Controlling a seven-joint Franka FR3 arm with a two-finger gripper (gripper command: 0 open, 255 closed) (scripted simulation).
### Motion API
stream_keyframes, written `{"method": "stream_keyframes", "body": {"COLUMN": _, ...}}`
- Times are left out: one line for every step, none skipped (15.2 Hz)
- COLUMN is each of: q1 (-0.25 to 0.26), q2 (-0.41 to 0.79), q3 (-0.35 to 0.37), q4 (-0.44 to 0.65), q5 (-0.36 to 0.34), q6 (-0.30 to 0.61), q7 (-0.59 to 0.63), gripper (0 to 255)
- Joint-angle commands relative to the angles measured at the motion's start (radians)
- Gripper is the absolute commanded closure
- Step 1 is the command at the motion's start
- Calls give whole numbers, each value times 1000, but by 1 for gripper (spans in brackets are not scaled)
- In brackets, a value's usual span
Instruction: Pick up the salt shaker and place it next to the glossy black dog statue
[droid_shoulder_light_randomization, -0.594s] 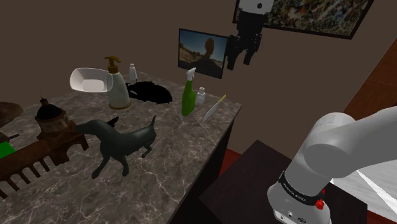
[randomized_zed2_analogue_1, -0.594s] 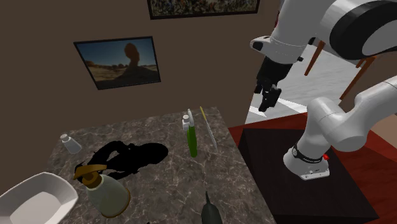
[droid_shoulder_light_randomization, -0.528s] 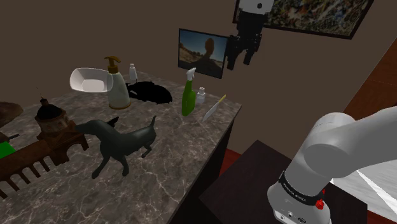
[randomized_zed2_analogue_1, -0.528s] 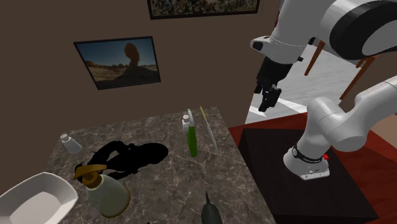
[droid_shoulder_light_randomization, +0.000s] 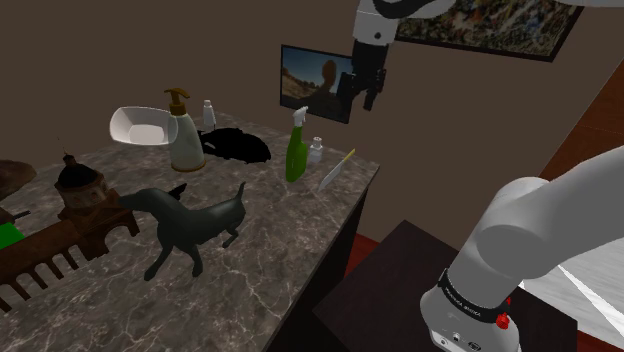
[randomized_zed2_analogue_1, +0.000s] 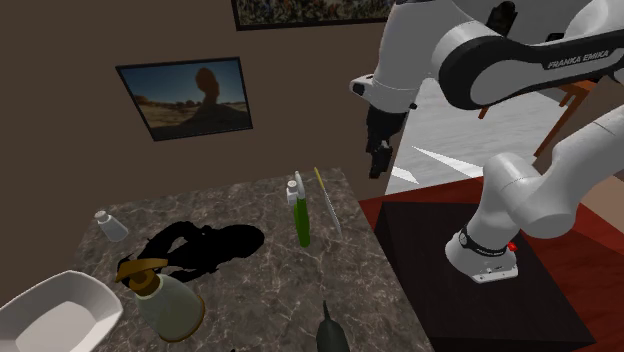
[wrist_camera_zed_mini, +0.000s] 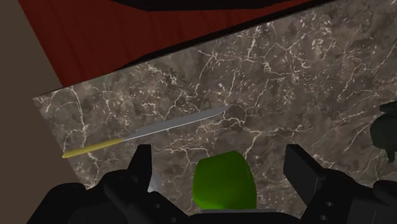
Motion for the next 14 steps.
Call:
{"method": "stream_keyframes", "body": {"q1": -8, "q2": 72, "q3": -25, "q4": 25, "q5": -7, "q6": 43, "q7": -34, "gripper": 0}}
{"method": "stream_keyframes", "body": {"q1": -11, "q2": 106, "q3": -35, "q4": 37, "q5": -7, "q6": 63, "q7": -47, "gripper": 0}}
{"method": "stream_keyframes", "body": {"q1": -13, "q2": 140, "q3": -44, "q4": 50, "q5": -8, "q6": 82, "q7": -61, "gripper": 0}}
{"method": "stream_keyframes", "body": {"q1": -15, "q2": 176, "q3": -53, "q4": 64, "q5": -7, "q6": 100, "q7": -74, "gripper": 0}}
{"method": "stream_keyframes", "body": {"q1": -18, "q2": 211, "q3": -62, "q4": 80, "q5": -6, "q6": 117, "q7": -88, "gripper": 0}}
{"method": "stream_keyframes", "body": {"q1": -20, "q2": 247, "q3": -70, "q4": 97, "q5": -4, "q6": 133, "q7": -102, "gripper": 0}}
{"method": "stream_keyframes", "body": {"q1": -22, "q2": 283, "q3": -79, "q4": 115, "q5": -1, "q6": 148, "q7": -115, "gripper": 0}}
{"method": "stream_keyframes", "body": {"q1": -24, "q2": 320, "q3": -86, "q4": 135, "q5": 2, "q6": 162, "q7": -129, "gripper": 0}}
{"method": "stream_keyframes", "body": {"q1": -27, "q2": 357, "q3": -94, "q4": 156, "q5": 6, "q6": 175, "q7": -143, "gripper": 0}}
{"method": "stream_keyframes", "body": {"q1": -29, "q2": 395, "q3": -100, "q4": 178, "q5": 11, "q6": 187, "q7": -158, "gripper": 0}}
{"method": "stream_keyframes", "body": {"q1": -32, "q2": 432, "q3": -107, "q4": 202, "q5": 16, "q6": 197, "q7": -172, "gripper": 0}}
{"method": "stream_keyframes", "body": {"q1": -35, "q2": 470, "q3": -113, "q4": 227, "q5": 22, "q6": 207, "q7": -186, "gripper": 0}}
{"method": "stream_keyframes", "body": {"q1": -38, "q2": 509, "q3": -118, "q4": 253, "q5": 29, "q6": 216, "q7": -200, "gripper": 0}}
{"method": "stream_keyframes", "body": {"q1": -42, "q2": 547, "q3": -123, "q4": 281, "q5": 36, "q6": 223, "q7": -214, "gripper": 0}}
